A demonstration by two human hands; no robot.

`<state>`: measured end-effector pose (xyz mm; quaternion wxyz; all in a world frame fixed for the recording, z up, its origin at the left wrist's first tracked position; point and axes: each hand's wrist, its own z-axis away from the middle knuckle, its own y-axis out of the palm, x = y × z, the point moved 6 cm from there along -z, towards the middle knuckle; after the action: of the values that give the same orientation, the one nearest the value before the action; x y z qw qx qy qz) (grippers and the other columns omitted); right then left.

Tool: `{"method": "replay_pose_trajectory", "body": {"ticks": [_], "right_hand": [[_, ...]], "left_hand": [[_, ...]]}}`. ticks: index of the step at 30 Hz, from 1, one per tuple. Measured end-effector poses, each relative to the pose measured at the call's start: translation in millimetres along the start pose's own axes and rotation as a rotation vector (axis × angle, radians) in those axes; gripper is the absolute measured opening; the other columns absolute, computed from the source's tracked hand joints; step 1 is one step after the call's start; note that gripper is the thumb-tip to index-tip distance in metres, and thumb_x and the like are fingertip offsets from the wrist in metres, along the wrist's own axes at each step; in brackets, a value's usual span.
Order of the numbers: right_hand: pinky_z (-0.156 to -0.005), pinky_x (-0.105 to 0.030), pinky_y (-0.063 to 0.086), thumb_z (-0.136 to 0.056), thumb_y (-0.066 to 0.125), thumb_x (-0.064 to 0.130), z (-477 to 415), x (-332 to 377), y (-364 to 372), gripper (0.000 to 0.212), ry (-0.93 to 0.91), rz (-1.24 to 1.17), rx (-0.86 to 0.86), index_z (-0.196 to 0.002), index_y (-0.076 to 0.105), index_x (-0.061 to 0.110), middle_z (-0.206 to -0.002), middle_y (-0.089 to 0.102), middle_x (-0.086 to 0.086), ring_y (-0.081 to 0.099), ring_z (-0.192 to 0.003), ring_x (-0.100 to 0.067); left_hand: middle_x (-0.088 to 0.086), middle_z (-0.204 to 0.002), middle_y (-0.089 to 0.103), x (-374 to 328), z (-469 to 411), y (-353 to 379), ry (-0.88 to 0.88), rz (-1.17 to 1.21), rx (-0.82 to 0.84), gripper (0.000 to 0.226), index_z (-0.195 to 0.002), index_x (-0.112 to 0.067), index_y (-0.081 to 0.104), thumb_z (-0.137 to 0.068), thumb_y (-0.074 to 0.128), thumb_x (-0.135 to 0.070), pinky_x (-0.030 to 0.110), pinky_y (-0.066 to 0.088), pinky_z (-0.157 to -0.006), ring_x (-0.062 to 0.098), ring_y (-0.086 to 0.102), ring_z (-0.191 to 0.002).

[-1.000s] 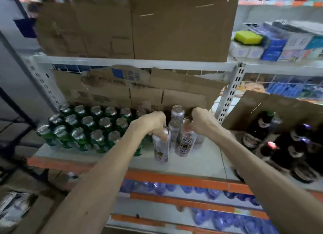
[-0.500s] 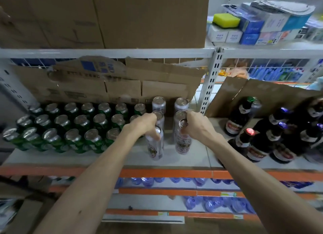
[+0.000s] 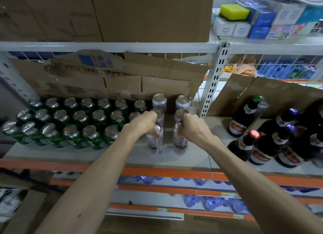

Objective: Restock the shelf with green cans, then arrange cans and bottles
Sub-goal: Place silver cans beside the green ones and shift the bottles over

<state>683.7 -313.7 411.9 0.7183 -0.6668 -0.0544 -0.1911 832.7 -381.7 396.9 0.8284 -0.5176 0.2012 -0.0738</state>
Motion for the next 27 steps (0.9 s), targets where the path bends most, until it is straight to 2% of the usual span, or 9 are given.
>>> {"method": "replay_pose_trajectory", "body": {"ticks": [3,7,10,13,16,18,24,26,27], "right_hand": [[-0.067,-0.033,0.040,-0.086,0.056,0.020,-3,-4,3,0.010,0.002,0.010,-0.026,-0.086,0.046,0.017,-0.100,0.064,-0.015,0.060,-0.089,-0.039],[-0.064,-0.035,0.040,-0.086,0.053,0.019,-2,-11,17,0.011,0.056,-0.006,-0.031,-0.089,0.051,0.008,-0.097,0.065,-0.016,0.052,-0.077,-0.037],[-0.065,-0.036,0.041,-0.086,0.055,0.018,-2,-14,21,0.014,0.072,-0.029,-0.029,-0.094,0.054,0.007,-0.097,0.065,-0.017,0.059,-0.086,-0.041],[-0.065,-0.034,0.038,-0.085,0.054,0.016,0,-14,21,0.011,0.069,-0.023,-0.021,-0.091,0.051,0.008,-0.098,0.064,-0.018,0.058,-0.088,-0.041],[-0.065,-0.035,0.037,-0.088,0.051,0.015,3,-9,21,0.008,0.063,-0.014,-0.010,-0.087,0.047,0.007,-0.097,0.064,-0.020,0.049,-0.077,-0.037],[-0.064,-0.035,0.037,-0.089,0.051,0.014,5,-6,21,0.010,0.066,-0.019,-0.009,-0.091,0.051,0.005,-0.097,0.064,-0.020,0.046,-0.075,-0.035],[-0.068,-0.035,0.040,-0.085,0.059,0.018,5,-16,22,0.024,0.094,-0.022,0.017,-0.106,0.053,0.007,-0.105,0.064,-0.018,0.060,-0.095,-0.041],[-0.068,-0.036,0.040,-0.086,0.061,0.019,6,-16,24,0.028,0.095,-0.024,0.022,-0.110,0.050,0.008,-0.107,0.064,-0.018,0.060,-0.096,-0.041],[-0.068,-0.036,0.040,-0.087,0.061,0.019,7,-17,26,0.030,0.101,-0.028,0.023,-0.111,0.048,0.007,-0.107,0.064,-0.018,0.060,-0.097,-0.041]], "left_hand": [[0.005,-0.075,0.052,3,-5,6,0.005,-0.012,-0.002,0.036,-0.071,-0.014,0.049,-0.072,0.082,-0.029,0.034,0.040,-0.055,0.030,0.063,-0.076],[0.012,-0.087,0.061,6,-10,11,0.004,0.009,0.016,0.033,-0.080,-0.010,0.057,-0.072,0.082,-0.031,0.036,0.047,-0.061,0.030,0.063,-0.080],[0.017,-0.090,0.063,7,-10,11,0.012,0.024,0.016,0.038,-0.073,-0.011,0.051,-0.071,0.083,-0.032,0.036,0.045,-0.061,0.035,0.065,-0.088],[0.009,-0.081,0.057,10,-7,11,0.019,0.024,0.004,0.041,-0.077,-0.008,0.056,-0.069,0.085,-0.036,0.034,0.044,-0.059,0.033,0.063,-0.086],[0.007,-0.085,0.060,9,-4,9,0.023,0.003,0.005,0.040,-0.086,-0.008,0.062,-0.069,0.085,-0.037,0.034,0.046,-0.060,0.027,0.062,-0.081],[0.007,-0.082,0.059,7,-3,8,0.030,-0.008,0.005,0.038,-0.081,-0.009,0.061,-0.070,0.085,-0.037,0.034,0.046,-0.059,0.027,0.061,-0.078],[0.004,-0.070,0.052,7,1,10,0.017,0.025,-0.027,0.036,-0.072,-0.012,0.052,-0.073,0.083,-0.032,0.032,0.039,-0.053,0.022,0.053,-0.066],[0.004,-0.074,0.057,7,4,11,0.031,0.035,-0.050,0.035,-0.079,-0.010,0.055,-0.073,0.082,-0.031,0.032,0.041,-0.054,0.023,0.057,-0.070],[0.005,-0.082,0.061,9,5,14,0.046,0.048,-0.052,0.037,-0.089,-0.009,0.059,-0.072,0.082,-0.033,0.034,0.046,-0.059,0.023,0.060,-0.075]]}}
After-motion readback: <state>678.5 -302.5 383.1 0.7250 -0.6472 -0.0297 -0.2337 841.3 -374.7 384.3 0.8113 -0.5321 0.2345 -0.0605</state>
